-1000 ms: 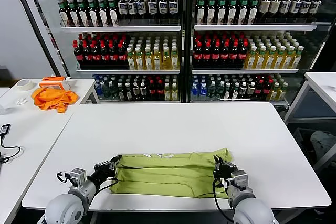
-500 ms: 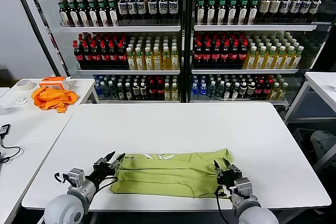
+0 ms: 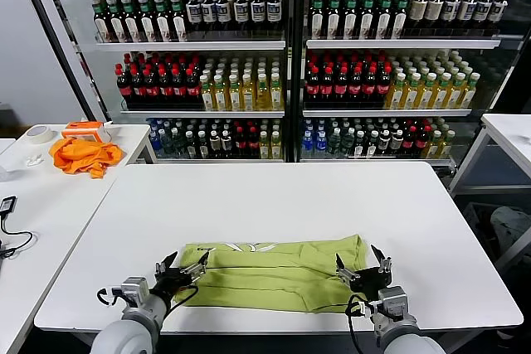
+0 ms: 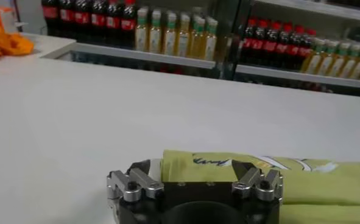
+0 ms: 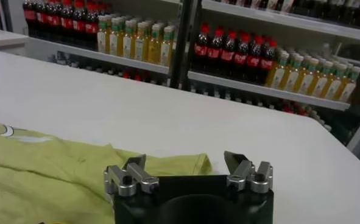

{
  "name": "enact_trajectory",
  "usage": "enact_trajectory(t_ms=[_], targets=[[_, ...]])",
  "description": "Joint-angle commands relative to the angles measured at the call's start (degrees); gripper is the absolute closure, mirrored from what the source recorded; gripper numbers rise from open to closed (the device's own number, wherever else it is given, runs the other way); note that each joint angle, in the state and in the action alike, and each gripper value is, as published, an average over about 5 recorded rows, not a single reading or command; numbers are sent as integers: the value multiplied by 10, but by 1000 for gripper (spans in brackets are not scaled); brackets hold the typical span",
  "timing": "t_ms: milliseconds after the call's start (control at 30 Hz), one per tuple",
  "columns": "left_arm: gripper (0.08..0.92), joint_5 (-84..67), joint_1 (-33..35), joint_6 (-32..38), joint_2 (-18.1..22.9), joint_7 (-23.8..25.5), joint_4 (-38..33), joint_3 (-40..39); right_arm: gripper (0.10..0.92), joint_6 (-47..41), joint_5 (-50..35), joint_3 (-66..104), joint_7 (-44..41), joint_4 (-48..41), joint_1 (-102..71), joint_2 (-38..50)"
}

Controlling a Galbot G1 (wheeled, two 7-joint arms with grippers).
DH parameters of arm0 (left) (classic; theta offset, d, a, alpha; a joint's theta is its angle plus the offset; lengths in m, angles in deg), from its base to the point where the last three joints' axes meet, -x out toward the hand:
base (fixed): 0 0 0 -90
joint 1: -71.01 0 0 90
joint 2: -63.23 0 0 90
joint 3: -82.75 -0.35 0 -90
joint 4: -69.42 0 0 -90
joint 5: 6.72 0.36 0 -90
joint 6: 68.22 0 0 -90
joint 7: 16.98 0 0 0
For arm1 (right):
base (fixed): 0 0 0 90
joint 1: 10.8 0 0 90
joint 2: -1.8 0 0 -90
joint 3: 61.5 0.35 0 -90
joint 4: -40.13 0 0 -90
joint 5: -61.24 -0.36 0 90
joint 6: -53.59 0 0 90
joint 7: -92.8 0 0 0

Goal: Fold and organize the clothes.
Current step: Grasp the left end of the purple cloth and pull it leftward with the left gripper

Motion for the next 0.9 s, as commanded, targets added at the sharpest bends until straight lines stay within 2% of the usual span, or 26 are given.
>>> enact_trajectory(t_ms=[33,200,467,900], targets=[[177,0,0,-8,11,-70,7,-28,203,5,19,8,0,1,-11,-1],[209,8,12,-26,9,-84,-6,-32,203,6,22,7,1,-1,-9,-4],[432,39,10,-12,15,-59,1,-56,203,11,28,1,4,-7,-5,-8],[804,95,11,-13,23,-40,6,-31,203,7,27,0,4,-12,4,-6]])
